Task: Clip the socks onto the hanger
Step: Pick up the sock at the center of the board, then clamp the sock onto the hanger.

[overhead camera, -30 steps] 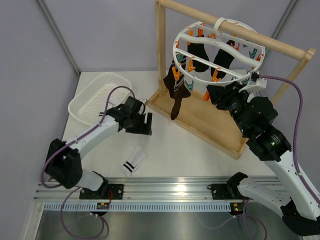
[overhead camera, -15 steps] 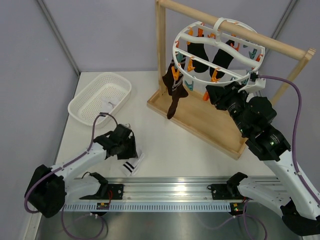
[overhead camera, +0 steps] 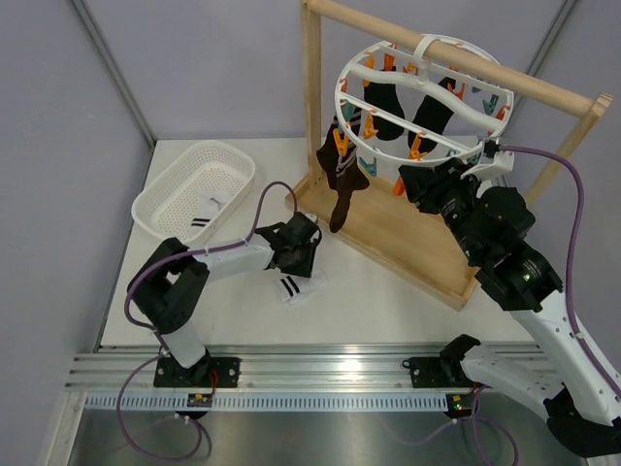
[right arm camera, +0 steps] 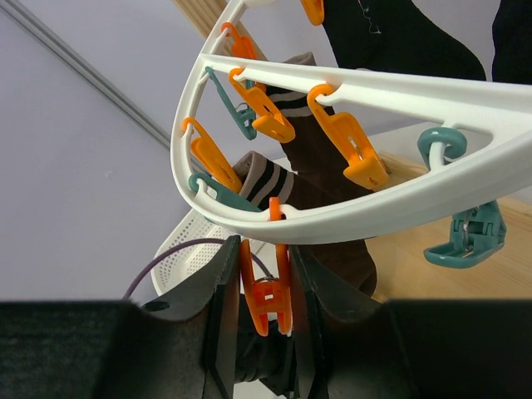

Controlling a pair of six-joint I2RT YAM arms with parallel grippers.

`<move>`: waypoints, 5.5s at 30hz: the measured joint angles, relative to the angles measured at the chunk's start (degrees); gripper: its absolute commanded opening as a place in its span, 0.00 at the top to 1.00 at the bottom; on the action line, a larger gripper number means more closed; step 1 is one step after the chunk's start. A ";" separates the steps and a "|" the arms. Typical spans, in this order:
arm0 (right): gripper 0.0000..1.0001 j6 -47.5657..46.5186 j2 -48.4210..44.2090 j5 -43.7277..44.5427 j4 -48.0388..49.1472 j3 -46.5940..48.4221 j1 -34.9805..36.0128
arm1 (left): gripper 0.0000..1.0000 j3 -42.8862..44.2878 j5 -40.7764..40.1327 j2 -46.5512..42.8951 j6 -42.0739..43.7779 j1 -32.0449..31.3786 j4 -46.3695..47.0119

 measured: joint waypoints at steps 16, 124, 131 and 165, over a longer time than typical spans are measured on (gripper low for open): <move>1.00 0.00 1.05 -1.05 1.18 -0.13 0.00 | 0.27 -20.52 -11.52 -32.04 -22.75 -0.42 -3.45; 1.00 -15.21 7.37 -21.11 0.24 8.46 -0.66 | 1.00 60.48 37.42 -3.34 68.85 -4.11 -31.47; 1.00 -16.35 7.34 -21.33 -0.11 8.50 -0.70 | 1.00 60.46 37.46 -2.58 70.49 -4.11 -31.06; 1.00 -16.52 4.13 -21.07 9.07 -0.15 -0.70 | 1.00 40.87 40.79 -10.75 54.05 -1.33 -5.25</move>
